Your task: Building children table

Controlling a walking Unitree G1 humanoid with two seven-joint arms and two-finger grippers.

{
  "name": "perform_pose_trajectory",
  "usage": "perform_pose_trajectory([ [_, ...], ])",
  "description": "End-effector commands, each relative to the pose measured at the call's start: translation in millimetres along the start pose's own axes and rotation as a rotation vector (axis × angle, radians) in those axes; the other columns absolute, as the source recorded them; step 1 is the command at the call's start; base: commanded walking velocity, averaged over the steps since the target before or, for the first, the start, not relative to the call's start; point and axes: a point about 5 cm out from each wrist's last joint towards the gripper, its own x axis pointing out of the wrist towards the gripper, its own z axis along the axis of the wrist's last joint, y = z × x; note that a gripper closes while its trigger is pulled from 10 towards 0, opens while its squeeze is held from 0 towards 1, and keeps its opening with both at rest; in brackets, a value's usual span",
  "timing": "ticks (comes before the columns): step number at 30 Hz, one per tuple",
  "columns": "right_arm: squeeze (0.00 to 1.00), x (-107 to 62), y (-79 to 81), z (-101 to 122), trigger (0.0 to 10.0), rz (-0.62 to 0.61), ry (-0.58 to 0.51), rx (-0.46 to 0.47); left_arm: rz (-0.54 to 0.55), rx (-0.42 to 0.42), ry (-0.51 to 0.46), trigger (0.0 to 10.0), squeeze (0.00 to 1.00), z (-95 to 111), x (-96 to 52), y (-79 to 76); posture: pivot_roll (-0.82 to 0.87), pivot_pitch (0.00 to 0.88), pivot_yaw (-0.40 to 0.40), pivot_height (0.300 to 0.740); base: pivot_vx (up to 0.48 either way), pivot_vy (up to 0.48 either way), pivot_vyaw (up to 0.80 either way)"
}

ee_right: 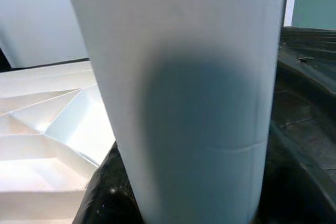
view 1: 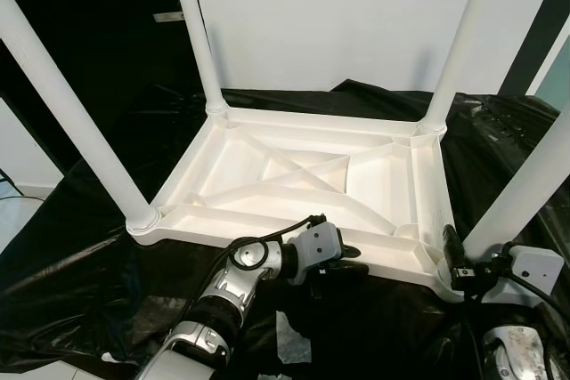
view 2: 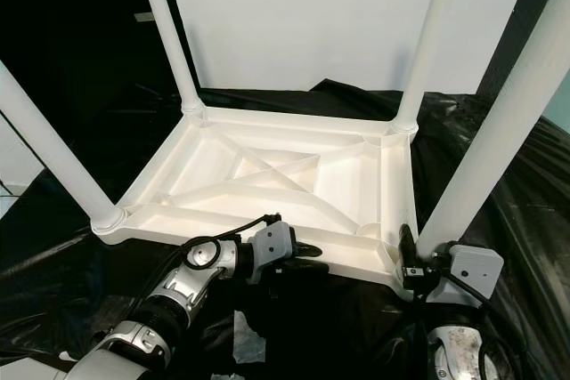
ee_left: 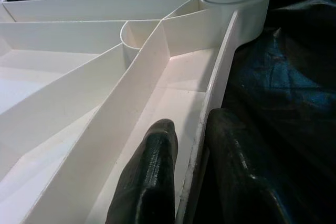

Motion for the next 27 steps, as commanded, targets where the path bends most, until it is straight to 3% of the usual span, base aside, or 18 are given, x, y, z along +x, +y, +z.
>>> perform_pose_trajectory([
  [1, 0.00, -5.2, 1.3, -21, 4.7, 0.014, 0.119, 0.006, 0.138, -0.123, 0.113, 10.0, 0.00, -33, -2.7, -13.0, -0.13, 0.000, 0.023, 0.740, 0.000, 0.000, 0.00],
  [2, 0.00, -5.2, 1.3, -21, 4.7, 0.014, 0.119, 0.006, 0.138, -0.123, 0.113, 10.0, 0.00, -33, -2.7, -13.0, -0.13, 0.000, 0.023, 0.740, 0.000, 0.000, 0.00],
  [3, 0.00, -4.7, 2.4, -22, 10.0, 0.036, 0.122, -0.006, 0.136, -0.123, 0.112, 10.0, 0.00, -33, -2.1, -13.3, -0.13, 0.000, 0.025, 0.740, 0.000, 0.000, 0.00],
  [4, 0.59, -3.4, 2.7, -20, 10.0, 0.076, 0.109, -0.011, 0.134, -0.121, 0.111, 10.0, 0.00, -32, -1.5, -13.5, -0.14, 0.000, 0.026, 0.740, 0.000, 0.000, 0.00],
  [5, 0.59, -2.7, 3.3, -19, 10.0, 0.095, 0.096, -0.016, 0.133, -0.120, 0.111, 10.0, 0.00, -32, -1.2, -13.5, -0.14, 0.000, 0.026, 0.740, 0.000, 0.000, 0.00],
  [6, 1.00, 0.1, 3.9, -15, 10.0, 0.135, 0.070, -0.023, 0.132, -0.119, 0.111, 10.0, 0.00, -32, -0.8, -13.5, -0.14, 0.000, 0.027, 0.740, 0.000, 0.000, 0.00],
  [11, 1.00, 10.6, 3.2, -2, 10.0, 0.234, 0.010, -0.051, 0.130, -0.116, 0.110, 10.0, 0.00, -31, 0.3, -13.2, -0.14, 0.000, 0.026, 0.740, 0.000, 0.000, 0.00],
  [12, 0.00, 14.4, 2.1, 2, 10.0, 0.292, 0.004, -0.058, 0.131, -0.115, 0.109, 10.0, 0.00, -30, 0.8, -12.9, -0.14, 0.000, 0.025, 0.740, 0.000, 0.000, 0.00],
  [20, 0.00, 19.9, -13.2, 9, 10.0, 0.443, 0.020, -0.100, 0.135, -0.117, 0.105, 10.0, 0.00, -31, 0.4, -13.7, -0.14, 0.000, 0.024, 0.740, 0.000, 0.000, 0.00],
  [27, 0.00, 17.0, -29.3, 10, 9.9, 0.596, 0.115, -0.126, 0.135, -0.121, 0.107, 10.0, 0.00, -32, -0.9, -14.9, -0.14, 0.000, 0.028, 0.740, 0.000, 0.000, 0.00],
])
